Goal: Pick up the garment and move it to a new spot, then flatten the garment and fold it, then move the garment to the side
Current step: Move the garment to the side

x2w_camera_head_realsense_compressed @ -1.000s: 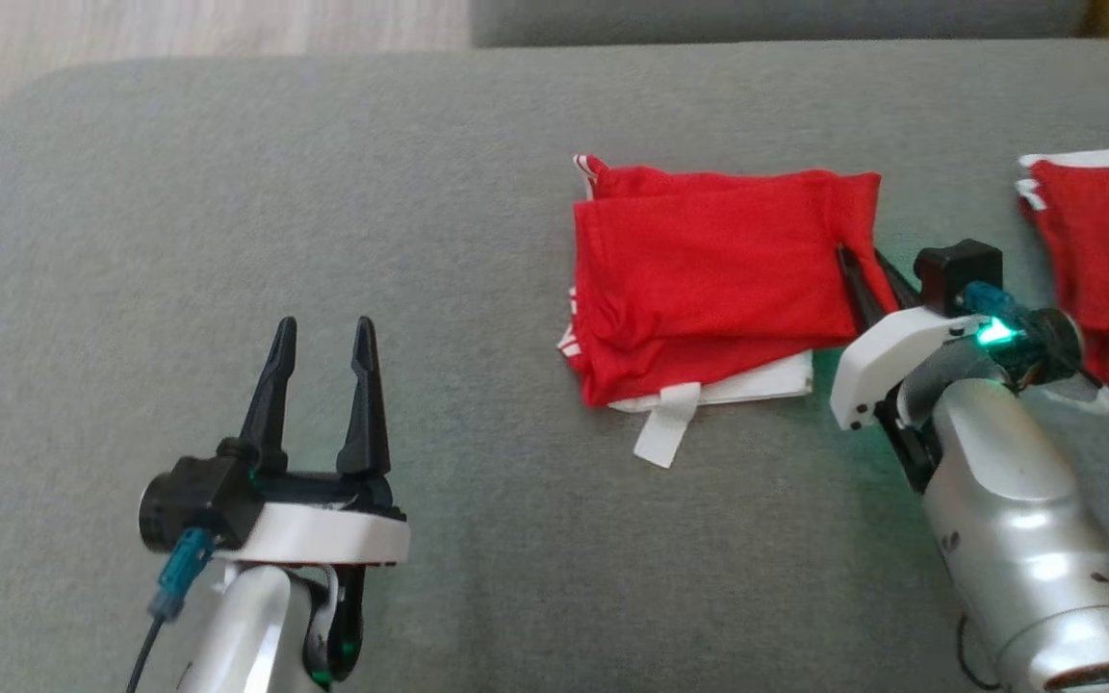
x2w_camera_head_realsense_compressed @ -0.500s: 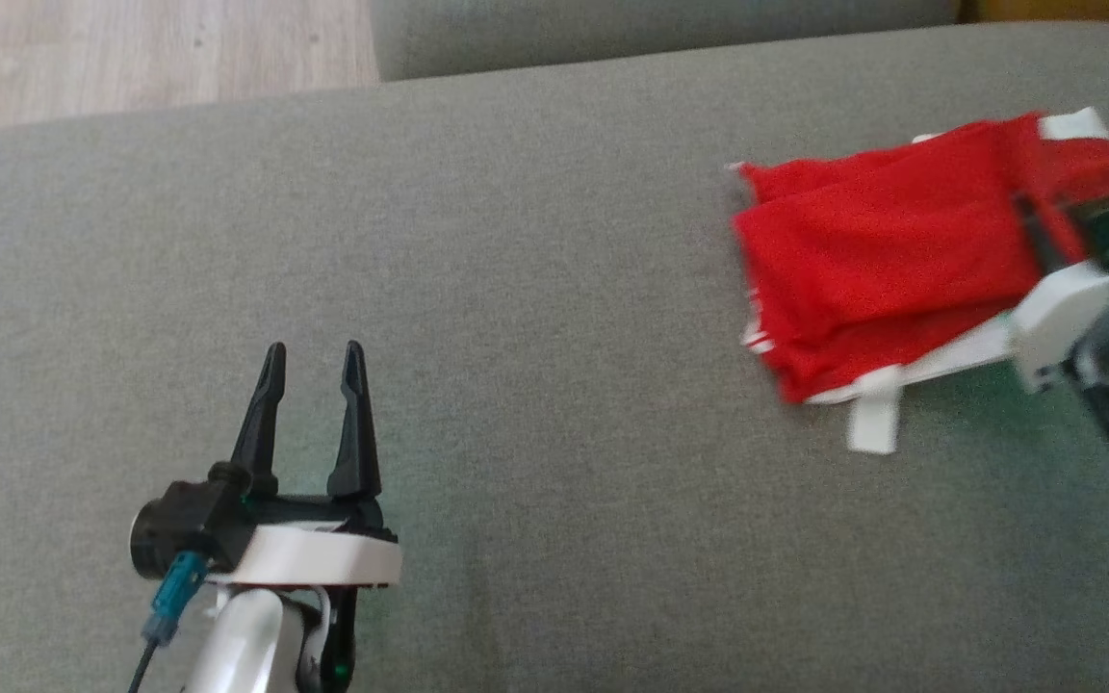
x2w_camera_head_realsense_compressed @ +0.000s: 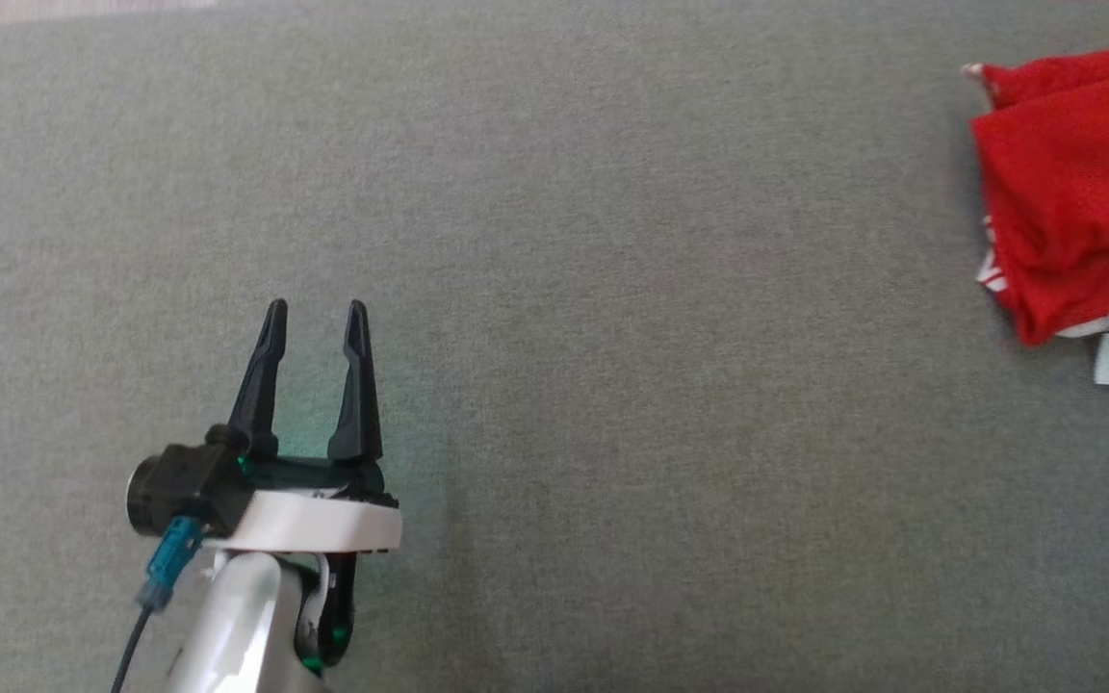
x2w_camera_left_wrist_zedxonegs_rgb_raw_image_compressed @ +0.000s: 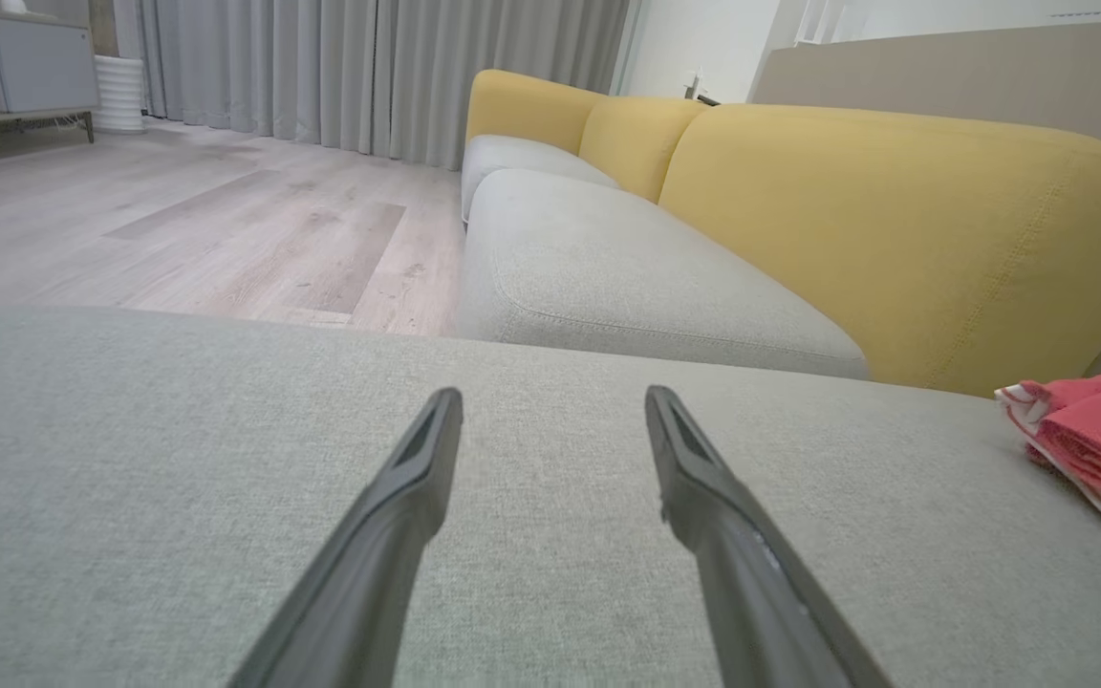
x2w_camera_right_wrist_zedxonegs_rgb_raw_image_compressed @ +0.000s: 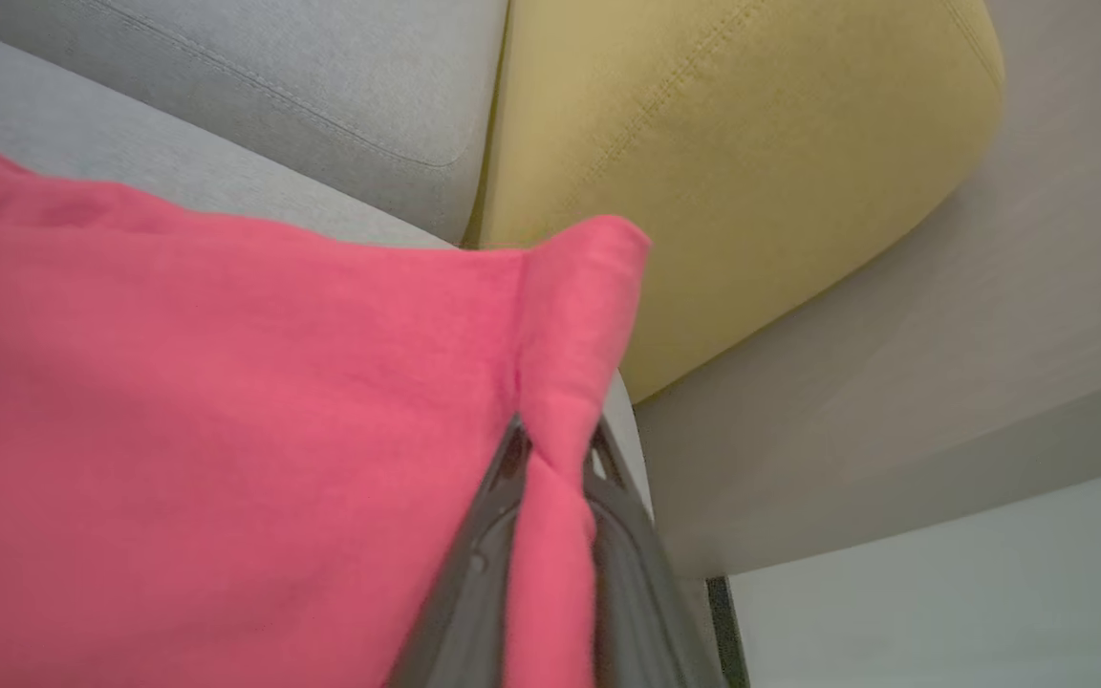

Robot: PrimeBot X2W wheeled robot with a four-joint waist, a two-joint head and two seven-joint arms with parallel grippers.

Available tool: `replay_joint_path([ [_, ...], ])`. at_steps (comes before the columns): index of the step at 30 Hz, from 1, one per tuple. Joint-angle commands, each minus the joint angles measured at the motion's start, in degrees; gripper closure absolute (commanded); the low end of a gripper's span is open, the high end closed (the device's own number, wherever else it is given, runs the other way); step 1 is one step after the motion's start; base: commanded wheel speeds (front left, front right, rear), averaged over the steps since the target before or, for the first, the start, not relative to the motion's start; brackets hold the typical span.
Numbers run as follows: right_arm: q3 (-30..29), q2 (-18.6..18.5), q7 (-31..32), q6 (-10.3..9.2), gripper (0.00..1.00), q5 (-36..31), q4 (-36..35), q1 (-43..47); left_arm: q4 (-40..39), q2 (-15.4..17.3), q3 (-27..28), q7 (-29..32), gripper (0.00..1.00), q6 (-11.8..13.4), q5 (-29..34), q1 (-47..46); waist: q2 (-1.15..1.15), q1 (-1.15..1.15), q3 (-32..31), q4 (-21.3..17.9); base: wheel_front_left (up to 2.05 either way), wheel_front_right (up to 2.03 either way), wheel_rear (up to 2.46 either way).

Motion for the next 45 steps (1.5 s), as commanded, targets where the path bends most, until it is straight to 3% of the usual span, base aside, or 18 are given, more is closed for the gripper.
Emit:
replay_joint_path([
  [1, -1.5, -2.9, 0.5, -0.05, 1.0, -0.9, -1.4, -1.0, -1.5, 0.3, 1.9, -0.3, 0.0, -0.1, 0.5, -1.9, 0.0, -0.01, 0.9, 0.7, 0.0, 0.0, 0.0],
  [6, -5.2, -2.6, 1.3, -0.05, 1.0, -1.6, -0.5, -0.9, -1.3, 0.3, 2.0, -0.3, 0.0, -0.2, 0.7, -2.1, 0.0, -0.01, 1.4, 0.7, 0.0, 0.0, 0.0],
  [7, -6.1, -2.3, 1.2, -0.05, 0.45, -1.7, -0.5, -0.9, -1.2, 0.3, 2.1, -0.3, 0.0, -0.3, 0.7, -2.2, 0.0, -0.01, 1.4, 0.7, 0.0, 0.0, 0.0],
  [8, -7.2, -1.7, 1.1, -0.05, 0.0, -1.6, -0.6, -1.0, -1.2, 0.3, 2.1, -0.3, 0.0, -0.3, 0.7, -2.4, 0.0, -0.01, 1.3, 0.6, 0.0, 0.0, 0.0],
  [17, -9.6, 2.8, -0.1, -0.05, 0.0, -4.1, -4.3, -0.3, -0.7, 0.3, 2.7, -0.3, 0.0, -0.3, 0.4, -1.9, 0.0, -0.01, -1.6, -0.3, 0.0, 0.0, 0.0],
  [26, -6.7, 12.1, -2.7, -0.05, 0.0, -0.6, -14.8, 3.0, -1.4, 0.3, 3.3, -0.3, 0.0, 0.3, -0.9, 1.0, 0.0, -0.01, -9.5, -1.3, 0.0, 0.0, 0.0],
  [37, -4.2, 28.6, -9.2, -0.05, 0.0, 9.6, -30.4, 18.3, -4.7, 0.3, 3.2, -0.3, 0.0, 0.9, -0.8, 6.1, 0.0, -0.01, -17.1, -0.6, 0.0, 0.0, 0.0],
  [45, -3.7, 32.2, -15.8, -0.05, 0.0, 12.8, -30.5, 29.8, -5.6, 0.3, 3.2, -0.3, 0.0, 0.5, -0.5, 8.9, 0.0, -0.01, -18.3, -0.2, 0.0, 0.0, 0.0],
])
